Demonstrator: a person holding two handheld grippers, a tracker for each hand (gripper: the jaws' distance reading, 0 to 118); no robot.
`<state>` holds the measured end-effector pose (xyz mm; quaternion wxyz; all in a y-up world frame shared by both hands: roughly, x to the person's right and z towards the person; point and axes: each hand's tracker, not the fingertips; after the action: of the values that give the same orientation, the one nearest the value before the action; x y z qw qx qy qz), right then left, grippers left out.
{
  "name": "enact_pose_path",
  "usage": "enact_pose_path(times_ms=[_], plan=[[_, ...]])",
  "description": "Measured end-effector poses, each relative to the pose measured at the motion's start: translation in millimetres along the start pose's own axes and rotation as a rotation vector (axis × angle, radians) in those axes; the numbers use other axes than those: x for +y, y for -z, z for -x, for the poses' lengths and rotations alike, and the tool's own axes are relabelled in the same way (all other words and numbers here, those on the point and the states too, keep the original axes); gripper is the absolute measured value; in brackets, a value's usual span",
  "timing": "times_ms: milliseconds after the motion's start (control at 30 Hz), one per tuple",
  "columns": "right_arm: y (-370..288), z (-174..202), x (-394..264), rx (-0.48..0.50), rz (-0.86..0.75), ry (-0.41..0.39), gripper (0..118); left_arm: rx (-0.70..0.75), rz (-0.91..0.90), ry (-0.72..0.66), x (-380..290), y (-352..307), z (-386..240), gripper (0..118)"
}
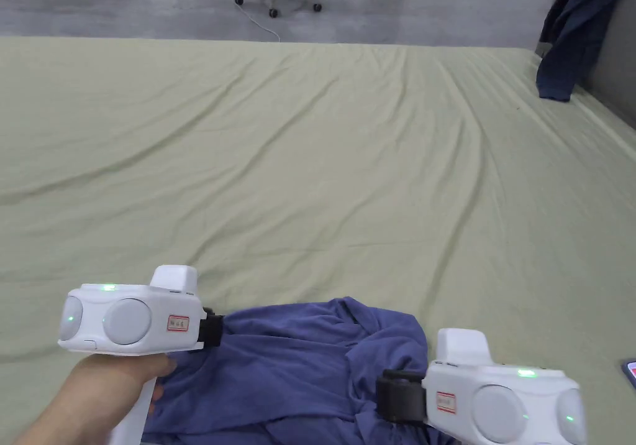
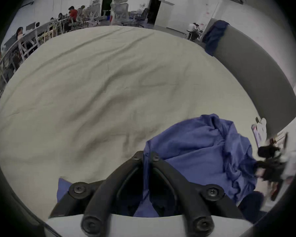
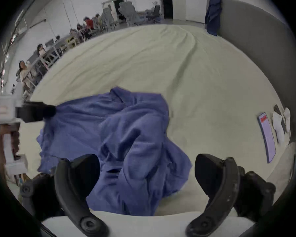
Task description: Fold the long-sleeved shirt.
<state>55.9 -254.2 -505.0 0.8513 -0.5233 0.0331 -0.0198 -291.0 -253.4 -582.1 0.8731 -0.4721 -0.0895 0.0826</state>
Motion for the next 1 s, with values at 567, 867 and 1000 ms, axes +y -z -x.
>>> enact_pose_path(times_ms=[567,867,1000], plan=[[-212.6,14.8,37.8,0.122,-0.759,-0.147,14,-0.289,-0.655,-0.25,5.6,-218.3,-26.2,3],[-297.1,52.6,192.7,0.027,-1.012,-0.359,14,-0.37,-0.962,-0.275,128.1,-320.1,-24.5,3],[-305.6,64.9,271.4,-0.012,-0.986,-0.385,14,-0.242,-1.005,-0.241,184.2,-338.0,-9.7,3]])
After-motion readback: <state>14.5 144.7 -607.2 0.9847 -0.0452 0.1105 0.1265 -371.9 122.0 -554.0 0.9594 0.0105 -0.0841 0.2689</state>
